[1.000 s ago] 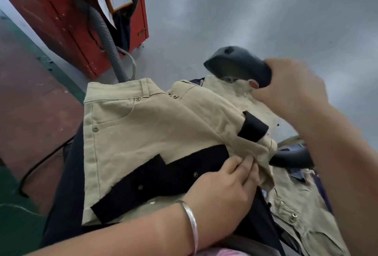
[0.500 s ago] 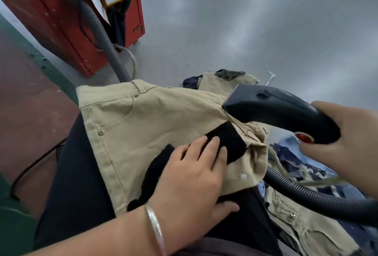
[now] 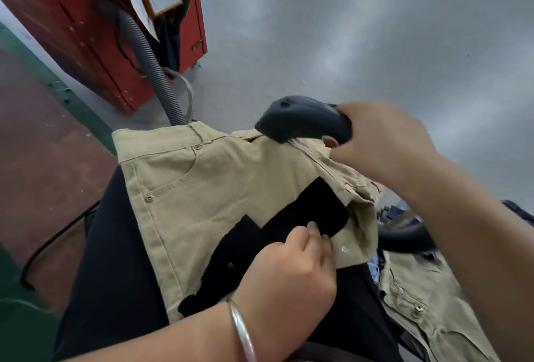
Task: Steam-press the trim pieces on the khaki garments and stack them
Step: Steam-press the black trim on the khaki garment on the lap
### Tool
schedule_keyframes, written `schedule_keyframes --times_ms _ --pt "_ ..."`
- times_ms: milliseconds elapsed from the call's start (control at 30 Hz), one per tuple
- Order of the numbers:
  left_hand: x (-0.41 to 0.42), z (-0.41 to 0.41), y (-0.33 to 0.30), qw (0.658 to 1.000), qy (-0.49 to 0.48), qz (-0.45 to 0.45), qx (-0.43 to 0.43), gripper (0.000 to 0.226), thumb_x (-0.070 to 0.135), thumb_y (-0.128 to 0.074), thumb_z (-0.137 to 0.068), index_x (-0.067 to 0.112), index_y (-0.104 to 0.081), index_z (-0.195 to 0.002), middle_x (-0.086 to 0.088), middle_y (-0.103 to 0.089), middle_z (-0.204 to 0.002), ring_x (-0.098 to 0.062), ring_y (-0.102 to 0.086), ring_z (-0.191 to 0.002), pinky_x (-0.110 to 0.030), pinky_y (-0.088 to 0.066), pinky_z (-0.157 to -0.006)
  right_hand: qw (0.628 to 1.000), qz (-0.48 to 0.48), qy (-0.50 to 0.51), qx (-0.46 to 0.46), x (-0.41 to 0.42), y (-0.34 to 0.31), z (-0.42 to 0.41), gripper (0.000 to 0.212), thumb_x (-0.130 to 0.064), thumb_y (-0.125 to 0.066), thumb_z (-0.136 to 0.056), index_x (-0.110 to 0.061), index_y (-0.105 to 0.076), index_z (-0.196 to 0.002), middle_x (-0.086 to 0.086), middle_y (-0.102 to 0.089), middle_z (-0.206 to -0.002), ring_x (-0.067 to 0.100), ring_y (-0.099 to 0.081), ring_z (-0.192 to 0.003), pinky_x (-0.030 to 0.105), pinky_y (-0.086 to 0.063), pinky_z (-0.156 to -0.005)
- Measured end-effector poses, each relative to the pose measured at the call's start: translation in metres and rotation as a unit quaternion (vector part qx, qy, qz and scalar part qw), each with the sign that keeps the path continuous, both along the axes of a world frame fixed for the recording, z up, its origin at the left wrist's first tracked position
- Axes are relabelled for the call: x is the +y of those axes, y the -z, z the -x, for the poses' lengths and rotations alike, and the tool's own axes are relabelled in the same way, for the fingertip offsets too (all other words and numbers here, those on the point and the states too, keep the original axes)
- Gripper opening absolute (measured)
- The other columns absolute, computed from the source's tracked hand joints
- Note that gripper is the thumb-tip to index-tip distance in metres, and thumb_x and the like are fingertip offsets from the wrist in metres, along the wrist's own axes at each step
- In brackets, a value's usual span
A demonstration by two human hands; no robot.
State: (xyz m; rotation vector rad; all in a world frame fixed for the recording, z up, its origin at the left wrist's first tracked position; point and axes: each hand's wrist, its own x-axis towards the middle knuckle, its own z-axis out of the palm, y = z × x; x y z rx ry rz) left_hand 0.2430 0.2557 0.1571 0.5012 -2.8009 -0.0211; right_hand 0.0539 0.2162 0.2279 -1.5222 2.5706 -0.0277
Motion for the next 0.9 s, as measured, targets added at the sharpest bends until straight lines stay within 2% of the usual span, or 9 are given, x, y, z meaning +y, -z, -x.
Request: schedule_keyframes --times_ms 133,267,333,400,500,600,667,800,900 --pt "0.004 -0.001 -0.001 1.000 -0.004 -0.011 0.013 0.036 -0.003 -0.047 -0.075 0.009 -0.077 -0.090 -0.013 -0.074 -0.089 -0.014 -0.063 -0.063 -0.018 -0.039 -0.039 0.999 0.018 0.033 -0.025 -0.035 0.003 0.018 0.014 -0.029 -0.067 -0.086 -0.023 -0.057 -0.094 0.000 -0.055 -0.077 0.027 -0.056 -0.074 0.026 -0.029 -0.052" --pt "0.002 -0.002 -0.003 1.000 -0.002 -0.003 0.007 0.028 -0.002 -0.061 -0.070 0.010 -0.078 -0.090 -0.011 -0.074 -0.089 -0.014 -0.064 -0.065 -0.018 -0.039 -0.039 0.994 0.051 0.046 -0.087 0.005 -0.030 0.038 0.020 -0.034 -0.068 -0.071 -0.027 -0.062 -0.089 0.001 -0.062 -0.057 0.020 -0.065 -0.051 0.028 -0.046 -0.041" --pt "0.002 -0.001 -0.003 1.000 -0.019 0.000 0.010 0.041 -0.005 -0.040 -0.086 0.009 -0.078 -0.086 -0.009 -0.074 -0.082 -0.013 -0.062 -0.061 -0.019 -0.039 -0.037 0.995 0.037 0.041 -0.080 0.037 -0.047 0.037 0.025 -0.039 -0.064 -0.061 -0.037 -0.060 -0.085 -0.011 -0.065 -0.056 0.013 -0.061 -0.039 0.032 -0.049 -0.035" --pt "0.004 0.001 -0.005 1.000 -0.023 0.003 0.020 0.059 -0.007 -0.022 -0.094 0.008 -0.078 -0.081 -0.007 -0.072 -0.074 -0.013 -0.059 -0.058 -0.019 -0.037 -0.036 0.999 0.001 0.024 -0.045 0.066 -0.056 0.034 0.025 -0.046 -0.064 -0.059 -0.048 -0.057 -0.083 -0.025 -0.063 -0.063 0.014 -0.056 -0.036 0.039 -0.053 -0.043" --pt "0.011 0.002 -0.005 0.999 -0.022 -0.004 0.034 0.053 -0.006 -0.029 -0.092 0.008 -0.077 -0.076 -0.005 -0.069 -0.067 -0.013 -0.056 -0.053 -0.020 -0.031 -0.034 0.998 -0.062 -0.004 -0.018 0.089 -0.056 0.022 0.031 -0.036 -0.065 -0.048 -0.048 -0.054 -0.074 -0.023 -0.061 -0.064 0.008 -0.050 -0.041 0.034 -0.046 -0.045" --pt "0.016 0.003 -0.005 0.999 -0.005 -0.032 0.035 0.011 0.001 -0.068 -0.068 0.010 -0.074 -0.065 -0.003 -0.066 -0.062 -0.012 -0.053 -0.050 -0.021 -0.025 -0.036 0.991 -0.132 0.001 0.004 0.086 -0.046 0.009 0.028 -0.038 -0.068 -0.052 -0.045 -0.051 -0.073 -0.006 -0.052 -0.048 0.013 -0.052 -0.049 0.035 -0.047 -0.051" --pt "0.017 0.005 -0.004 0.999 -0.010 -0.041 0.027 0.012 0.004 -0.079 -0.055 0.012 -0.071 -0.058 -0.001 -0.064 -0.059 -0.011 -0.051 -0.049 -0.021 -0.021 -0.037 0.989 -0.141 0.001 0.040 0.076 -0.043 0.004 0.023 -0.040 -0.068 -0.061 -0.041 -0.049 -0.074 -0.008 -0.052 -0.053 0.017 -0.054 -0.055 0.034 -0.049 -0.055" --pt "0.018 0.007 -0.002 0.998 -0.026 -0.050 0.027 0.012 0.010 -0.078 -0.055 0.016 -0.068 -0.051 0.002 -0.062 -0.056 -0.010 -0.052 -0.050 -0.021 -0.016 -0.042 0.991 -0.087 -0.019 0.101 0.048 -0.042 -0.017 0.018 -0.036 -0.066 -0.072 -0.032 -0.050 -0.078 -0.011 -0.045 -0.057 0.007 -0.040 -0.050 0.023 -0.023 -0.046" --pt "0.020 0.010 -0.002 0.992 -0.062 -0.097 0.053 0.017 0.015 -0.060 -0.063 0.018 -0.067 -0.049 0.003 -0.058 -0.053 -0.011 -0.044 -0.043 -0.021 -0.011 -0.043 0.988 -0.059 -0.073 0.124 0.016 -0.033 -0.031 0.018 -0.034 -0.061 -0.081 -0.032 -0.043 -0.083 -0.011 -0.036 -0.063 0.008 -0.032 -0.051 0.022 -0.016 -0.046"
